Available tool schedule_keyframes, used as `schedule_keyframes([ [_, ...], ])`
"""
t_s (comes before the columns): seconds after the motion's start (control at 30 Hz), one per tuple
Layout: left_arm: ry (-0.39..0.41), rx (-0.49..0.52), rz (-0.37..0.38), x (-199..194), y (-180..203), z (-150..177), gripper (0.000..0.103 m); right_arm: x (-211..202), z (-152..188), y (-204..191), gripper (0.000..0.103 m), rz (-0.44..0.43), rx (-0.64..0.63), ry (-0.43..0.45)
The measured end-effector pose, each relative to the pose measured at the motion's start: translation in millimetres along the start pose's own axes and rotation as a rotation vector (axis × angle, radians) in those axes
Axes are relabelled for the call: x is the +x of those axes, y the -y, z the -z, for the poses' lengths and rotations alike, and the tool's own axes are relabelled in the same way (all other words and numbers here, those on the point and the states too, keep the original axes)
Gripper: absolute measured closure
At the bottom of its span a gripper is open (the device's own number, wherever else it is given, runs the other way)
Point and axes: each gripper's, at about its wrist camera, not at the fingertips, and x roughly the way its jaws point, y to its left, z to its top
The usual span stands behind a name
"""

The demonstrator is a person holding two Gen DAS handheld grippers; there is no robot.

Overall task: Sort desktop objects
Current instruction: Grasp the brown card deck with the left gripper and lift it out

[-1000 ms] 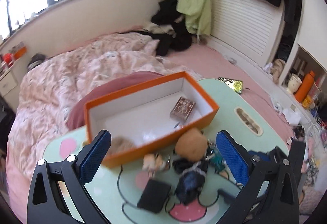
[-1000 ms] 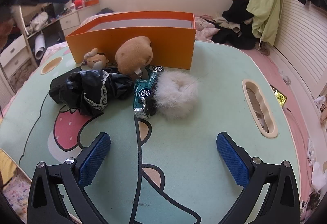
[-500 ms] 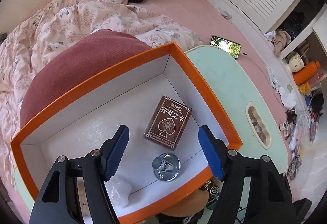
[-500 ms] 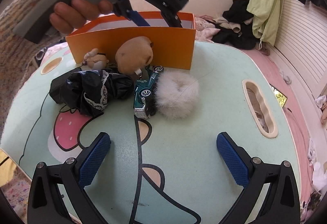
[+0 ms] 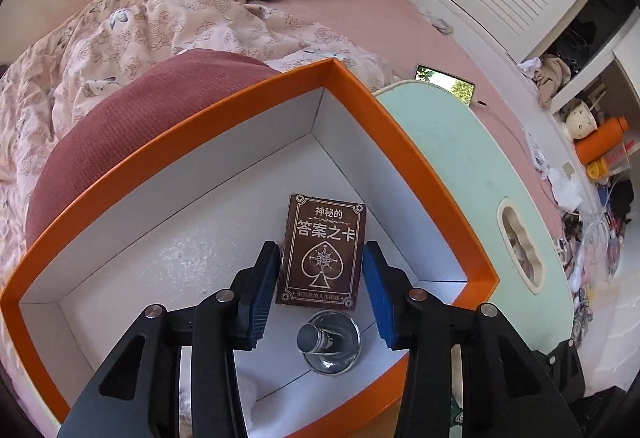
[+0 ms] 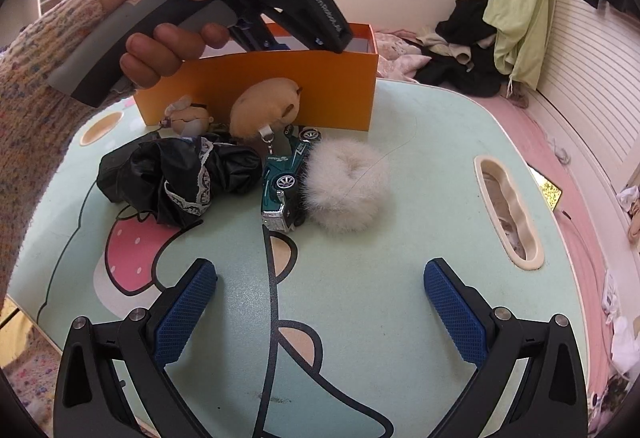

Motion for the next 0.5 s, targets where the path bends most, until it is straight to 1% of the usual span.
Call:
schedule_keyframes([
  [0.03,0.022,-0.008,-0.002,-7,-2,2,0.059,0,0,0,0.000,0.000,0.000,0.000],
  [0.1,0.073,-0.019,0.027,-25,-7,4,0.059,0,0,0,0.000,0.000,0.000,0.000],
  [0.17,0.140,-0.024,0.057,-52,-9,10,0.059,0,0,0,0.000,0.001,0.002,0.000],
  [0.2,0.173,-0.015,0.064,-68,-6,16,0.059,0,0,0,0.000,0.002,0.003,0.001],
  [0.27,0.209,0.003,0.059,-90,-2,28,0.059,0,0,0,0.000,0.003,0.003,0.001],
  [0.3,0.223,0.012,0.058,-101,1,38,0.059,0,1,1,0.000,0.003,0.003,0.001],
  [0.4,0.214,0.030,0.075,-113,5,68,0.059,0,1,0,0.000,0.004,0.004,0.001],
  [0.5,0.194,0.059,0.030,-109,11,97,0.058,0,1,1,0.000,0.006,0.005,0.001],
])
